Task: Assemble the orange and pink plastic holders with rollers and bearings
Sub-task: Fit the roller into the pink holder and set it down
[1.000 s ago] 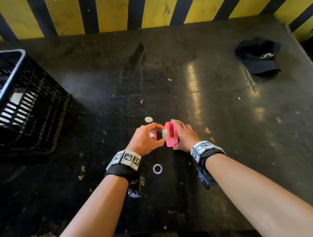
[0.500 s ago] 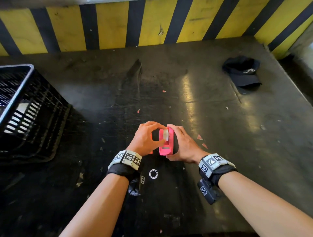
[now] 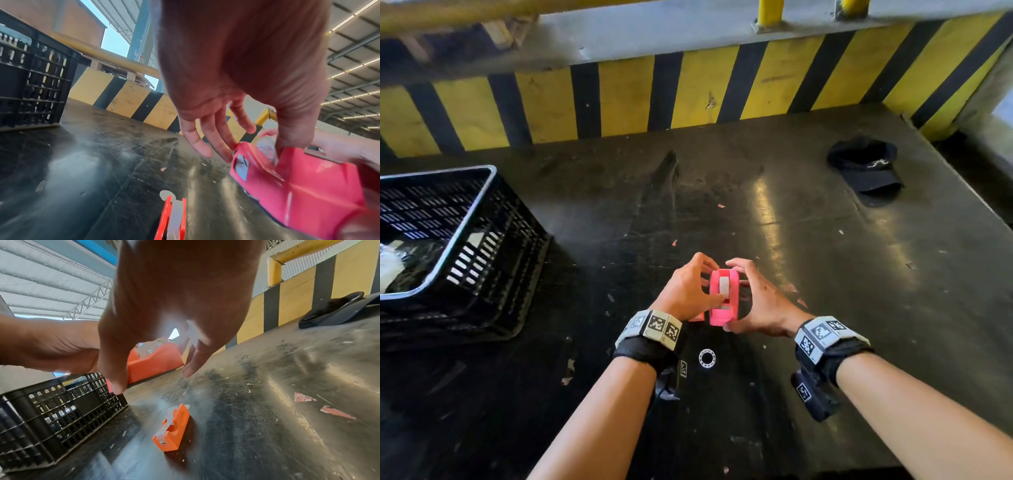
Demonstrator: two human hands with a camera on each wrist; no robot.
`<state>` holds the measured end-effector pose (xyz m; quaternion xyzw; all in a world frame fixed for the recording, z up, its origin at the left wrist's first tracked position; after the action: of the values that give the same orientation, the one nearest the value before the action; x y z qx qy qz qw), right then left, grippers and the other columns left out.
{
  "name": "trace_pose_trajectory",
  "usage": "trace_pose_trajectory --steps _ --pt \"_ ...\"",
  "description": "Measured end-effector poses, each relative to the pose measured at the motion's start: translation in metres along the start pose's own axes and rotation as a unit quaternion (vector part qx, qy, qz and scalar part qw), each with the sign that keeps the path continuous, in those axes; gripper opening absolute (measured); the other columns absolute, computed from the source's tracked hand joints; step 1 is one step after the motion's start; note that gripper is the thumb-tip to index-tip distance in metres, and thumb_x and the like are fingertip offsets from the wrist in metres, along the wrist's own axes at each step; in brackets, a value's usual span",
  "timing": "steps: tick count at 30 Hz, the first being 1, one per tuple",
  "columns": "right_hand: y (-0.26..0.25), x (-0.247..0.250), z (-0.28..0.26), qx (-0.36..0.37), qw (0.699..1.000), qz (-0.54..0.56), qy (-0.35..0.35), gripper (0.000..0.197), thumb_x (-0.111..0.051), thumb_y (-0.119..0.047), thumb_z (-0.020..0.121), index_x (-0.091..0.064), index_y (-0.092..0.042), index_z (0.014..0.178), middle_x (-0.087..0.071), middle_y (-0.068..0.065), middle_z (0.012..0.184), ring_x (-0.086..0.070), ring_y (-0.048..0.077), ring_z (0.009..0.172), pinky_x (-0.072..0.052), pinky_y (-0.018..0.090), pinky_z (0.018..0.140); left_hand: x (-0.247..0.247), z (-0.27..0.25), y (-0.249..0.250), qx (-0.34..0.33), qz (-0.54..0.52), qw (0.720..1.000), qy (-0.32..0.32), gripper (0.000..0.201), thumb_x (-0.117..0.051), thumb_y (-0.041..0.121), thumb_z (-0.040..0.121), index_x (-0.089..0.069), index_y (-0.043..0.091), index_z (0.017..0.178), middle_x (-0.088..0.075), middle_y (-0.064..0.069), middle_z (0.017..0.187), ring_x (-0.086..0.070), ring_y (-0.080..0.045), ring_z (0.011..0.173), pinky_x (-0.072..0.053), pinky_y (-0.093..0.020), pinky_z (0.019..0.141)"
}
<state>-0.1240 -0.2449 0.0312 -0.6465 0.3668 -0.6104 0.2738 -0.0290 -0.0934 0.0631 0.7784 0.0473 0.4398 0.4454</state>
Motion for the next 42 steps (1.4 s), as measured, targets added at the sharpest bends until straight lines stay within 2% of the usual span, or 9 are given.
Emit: trace_pose_trajectory --steps 4,6,8,18,20,24,29,33,42 --pt "-0.010 0.007 -0.006 -0.008 1.000 -0.010 0.008 0.094 -0.098 -0.029 0.056 -0.044 -0.031 0.132 -0.052 -0.007 0.128 -0.056 0.012 0.115 -0.047 0.025 0.094 0.014 -0.008 0.014 -0.029 0.000 1.000 -0.001 0.045 -0.086 0.027 0.078 -0.056 0.030 0.111 -0.068 0.009 0.116 -0.070 -0.009 0.101 -0.059 -0.024 0.080" --pt "-0.015 0.011 -0.008 -0.013 1.000 -0.027 0.006 0.090 -0.097 -0.028 0.058 -0.045 -0.030 0.132 -0.053 -0.007 0.127 -0.057 0.011 0.114 -0.040 0.005 0.086 0.020 -0.011 0.020 -0.054 0.021 0.998 0.016 0.037 -0.084 0.029 0.080 -0.061 0.031 0.109 -0.070 0.012 0.112 -0.069 -0.007 0.102 -0.060 -0.028 0.083" --pt "-0.019 0.014 -0.009 -0.017 0.999 -0.049 0.004 0.089 -0.096 -0.026 0.062 -0.045 -0.028 0.135 -0.052 -0.008 0.130 -0.053 0.007 0.112 -0.032 -0.005 0.073 0.024 -0.012 0.025 -0.080 0.056 0.995 0.039 0.030 -0.082 0.030 0.081 -0.067 0.033 0.107 -0.073 0.012 0.107 -0.070 -0.006 0.099 -0.061 -0.033 0.085" --pt "-0.028 0.012 -0.009 -0.016 0.997 -0.067 0.014 0.092 -0.097 -0.032 0.060 -0.042 -0.031 0.134 -0.048 -0.008 0.132 -0.051 0.009 0.115 -0.031 0.005 0.074 0.030 -0.012 0.029 -0.086 0.101 0.989 0.066 0.007 -0.073 0.036 0.085 -0.077 0.036 0.091 -0.074 0.011 0.082 -0.069 -0.007 0.079 -0.061 -0.041 0.079" --pt "-0.027 0.011 -0.008 -0.014 0.997 -0.070 0.014 0.093 -0.097 -0.033 0.059 -0.041 -0.031 0.135 -0.048 -0.008 0.133 -0.051 0.010 0.116 -0.033 0.009 0.078 0.031 -0.013 0.031 -0.094 0.103 0.988 0.064 0.007 -0.073 0.034 0.087 -0.077 0.033 0.092 -0.074 0.011 0.088 -0.069 -0.008 0.083 -0.060 -0.041 0.081" --pt "-0.031 0.011 -0.006 -0.014 0.998 -0.063 0.014 0.095 -0.097 -0.036 0.056 -0.041 -0.034 0.134 -0.048 -0.009 0.133 -0.053 0.012 0.120 -0.046 0.030 0.097 0.032 -0.017 0.036 -0.120 0.122 0.983 0.065 0.009 -0.071 0.032 0.092 -0.077 0.027 0.097 -0.070 0.011 0.115 -0.065 -0.011 0.105 -0.056 -0.036 0.092" --pt "-0.031 0.015 0.002 -0.014 0.997 -0.071 0.006 0.090 -0.095 -0.039 0.056 -0.043 -0.035 0.129 -0.050 -0.009 0.132 -0.054 0.011 0.119 -0.045 0.020 0.089 0.032 -0.027 0.036 -0.131 0.157 0.977 0.060 0.011 -0.070 0.034 0.094 -0.077 0.028 0.099 -0.064 0.011 0.128 -0.059 -0.012 0.115 -0.050 -0.032 0.093" --pt "-0.031 0.015 0.010 -0.017 0.998 -0.061 -0.004 0.092 -0.094 -0.046 0.050 -0.044 -0.039 0.127 -0.052 -0.007 0.133 -0.058 0.017 0.122 -0.052 0.043 0.103 0.029 -0.037 0.032 -0.129 0.181 0.974 0.048 0.014 -0.070 0.036 0.093 -0.078 0.029 0.102 -0.060 0.012 0.132 -0.056 -0.011 0.117 -0.050 -0.034 0.094" --pt "-0.026 0.010 0.019 -0.003 0.998 -0.059 0.002 0.093 -0.097 -0.042 0.052 -0.046 -0.033 0.128 -0.053 -0.006 0.127 -0.058 0.015 0.116 -0.051 0.034 0.096 0.024 -0.048 0.015 -0.116 0.239 0.964 0.001 0.019 -0.077 0.040 0.085 -0.079 0.039 0.104 -0.049 0.011 0.148 -0.040 -0.016 0.139 -0.045 -0.046 0.105"
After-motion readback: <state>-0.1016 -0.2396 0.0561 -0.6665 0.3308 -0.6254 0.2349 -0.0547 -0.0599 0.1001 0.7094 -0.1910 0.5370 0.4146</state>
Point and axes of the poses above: each hand's wrist, its own z-axis towards the middle knuckle, its own x-axis out of the back of the hand, y = z × x, the point moved 4 cm from there along z, towards the middle knuckle
